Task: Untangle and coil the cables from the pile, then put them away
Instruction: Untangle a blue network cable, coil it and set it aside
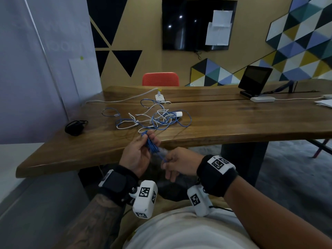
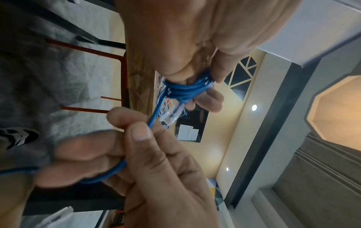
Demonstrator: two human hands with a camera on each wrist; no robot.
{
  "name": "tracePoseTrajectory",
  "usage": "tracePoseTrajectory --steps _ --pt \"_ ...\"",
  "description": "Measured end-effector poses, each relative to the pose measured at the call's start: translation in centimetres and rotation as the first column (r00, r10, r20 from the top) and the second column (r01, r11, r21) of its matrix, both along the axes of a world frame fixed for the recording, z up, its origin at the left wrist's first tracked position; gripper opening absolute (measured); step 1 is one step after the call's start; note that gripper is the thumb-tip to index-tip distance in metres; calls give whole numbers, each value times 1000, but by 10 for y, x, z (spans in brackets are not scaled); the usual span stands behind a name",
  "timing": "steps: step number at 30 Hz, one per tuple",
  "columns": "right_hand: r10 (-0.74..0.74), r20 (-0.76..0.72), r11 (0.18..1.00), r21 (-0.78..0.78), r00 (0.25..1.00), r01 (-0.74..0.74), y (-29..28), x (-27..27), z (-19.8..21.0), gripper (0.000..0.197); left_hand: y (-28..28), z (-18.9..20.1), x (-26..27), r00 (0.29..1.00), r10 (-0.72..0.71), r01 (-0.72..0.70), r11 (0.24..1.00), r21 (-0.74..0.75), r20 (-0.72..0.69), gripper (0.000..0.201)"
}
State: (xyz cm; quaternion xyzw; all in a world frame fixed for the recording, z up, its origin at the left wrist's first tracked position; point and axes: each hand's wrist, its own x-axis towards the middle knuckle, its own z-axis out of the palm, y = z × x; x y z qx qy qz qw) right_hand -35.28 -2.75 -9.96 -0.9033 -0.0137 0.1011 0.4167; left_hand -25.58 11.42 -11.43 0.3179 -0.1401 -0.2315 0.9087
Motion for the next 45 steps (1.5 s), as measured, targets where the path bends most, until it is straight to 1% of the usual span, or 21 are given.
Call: tracePoseTrajectory --steps 3,6,7,9,11,14,17,20,22,24,26,28,30,32,34,36,38,39,41,43,45 --pt "50 -34 997 -59 998 -52 5 -3 2 17 -6 -7 1 995 98 -97 995 -30 33 25" --pt "79 0 963 -259 997 -76 9 -8 8 19 -9 -18 1 943 211 -250 959 131 259 22" --pt "72 56 938 -342 996 -49 9 -9 12 18 -9 -23 1 904 218 -307 930 204 368 22" --pt "84 280 863 -500 956 71 2 -10 23 17 -6 -29 5 826 174 -397 855 333 537 22" --pt "106 462 823 -538 880 183 -6 -12 33 18 0 -33 11 767 35 -426 774 469 641 23" --pt "131 593 842 -490 794 227 -15 -10 41 15 5 -27 5 708 -214 -328 743 583 673 24" --pt "103 680 872 -412 726 263 -24 -6 35 13 4 -10 -10 786 -330 -128 742 659 524 38" --pt "47 713 897 -338 700 285 -32 -2 24 21 8 2 -14 860 -374 99 790 606 347 37" --pt "-16 683 920 -276 730 278 -33 2 14 26 13 10 -14 903 -365 240 867 437 228 35" --pt "-74 614 939 -222 786 261 -32 5 4 30 16 19 -18 930 -348 318 923 216 117 33" --pt "-85 517 954 -206 852 219 -24 5 -2 30 17 23 -16 945 -326 326 945 8 36 33" --pt "-58 348 962 -232 936 146 -13 3 -4 21 16 23 -13 957 -289 287 952 -103 4 29" --pt "-14 160 975 -217 987 49 3 -1 -3 18 15 20 -8 977 -209 203 969 -138 -34 27" --pt "38 50 976 -216 998 -26 15 -4 -1 22 12 15 -3 989 -119 107 986 -130 -89 27" --pt "54 18 971 -234 998 -48 20 -5 5 26 8 13 -2 992 -46 32 993 -116 -120 27" --pt "45 6 985 -165 999 -43 22 -6 12 24 3 12 -3 994 37 -46 995 -87 -103 27" --pt "25 5 996 -90 1000 -24 23 -9 19 25 -2 9 -6 987 153 -154 988 11 43 25" --pt "7 2 998 -60 1000 -7 23 -10 22 27 -3 6 -6 959 209 -229 970 87 190 24" --pt "-22 19 1000 2 1000 22 22 -11 26 32 0 -2 -5 810 220 -400 885 238 543 18" --pt "-35 98 998 58 995 29 16 -13 31 31 7 -10 0 622 61 -529 768 361 781 15" --pt "-53 196 995 94 979 35 5 -13 37 23 13 -14 1 486 -139 -603 662 446 863 13"
